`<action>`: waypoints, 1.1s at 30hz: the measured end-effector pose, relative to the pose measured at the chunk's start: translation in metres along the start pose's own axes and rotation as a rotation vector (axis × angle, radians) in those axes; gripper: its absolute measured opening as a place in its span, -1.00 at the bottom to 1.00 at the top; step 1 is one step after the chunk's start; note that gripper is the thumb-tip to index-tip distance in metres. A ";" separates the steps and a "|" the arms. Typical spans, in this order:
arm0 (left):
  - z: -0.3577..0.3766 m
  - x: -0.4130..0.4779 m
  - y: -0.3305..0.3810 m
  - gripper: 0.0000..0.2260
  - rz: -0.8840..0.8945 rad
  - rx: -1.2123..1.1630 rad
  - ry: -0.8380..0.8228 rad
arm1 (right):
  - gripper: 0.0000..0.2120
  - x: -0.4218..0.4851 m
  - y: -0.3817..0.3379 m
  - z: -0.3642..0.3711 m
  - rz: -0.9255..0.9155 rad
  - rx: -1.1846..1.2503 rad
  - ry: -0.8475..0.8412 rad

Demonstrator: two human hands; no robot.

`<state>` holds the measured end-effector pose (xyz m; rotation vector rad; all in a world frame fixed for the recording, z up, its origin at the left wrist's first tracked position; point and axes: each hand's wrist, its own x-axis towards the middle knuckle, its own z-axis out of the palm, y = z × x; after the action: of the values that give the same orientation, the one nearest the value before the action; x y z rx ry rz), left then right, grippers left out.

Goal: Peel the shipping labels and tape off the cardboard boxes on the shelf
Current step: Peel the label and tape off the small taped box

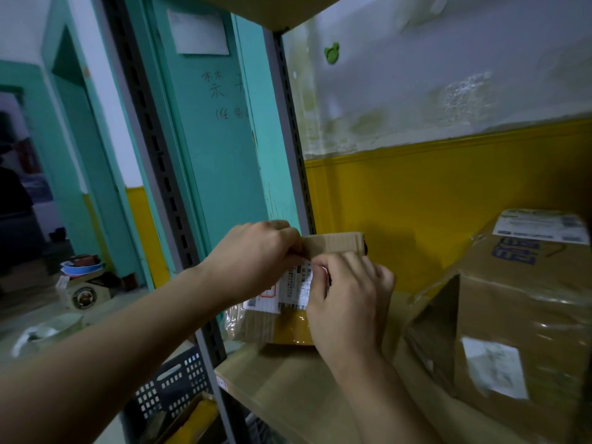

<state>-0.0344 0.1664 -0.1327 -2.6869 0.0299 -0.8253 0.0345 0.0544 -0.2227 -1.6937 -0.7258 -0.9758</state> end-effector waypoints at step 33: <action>-0.010 0.005 -0.006 -0.87 -0.104 -0.153 -0.243 | -0.91 0.001 0.004 0.001 -0.024 0.005 -0.001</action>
<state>-0.0366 0.1681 -0.1203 -2.9365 -0.1084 -0.5390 0.0381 0.0544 -0.2237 -1.6851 -0.7495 -0.9891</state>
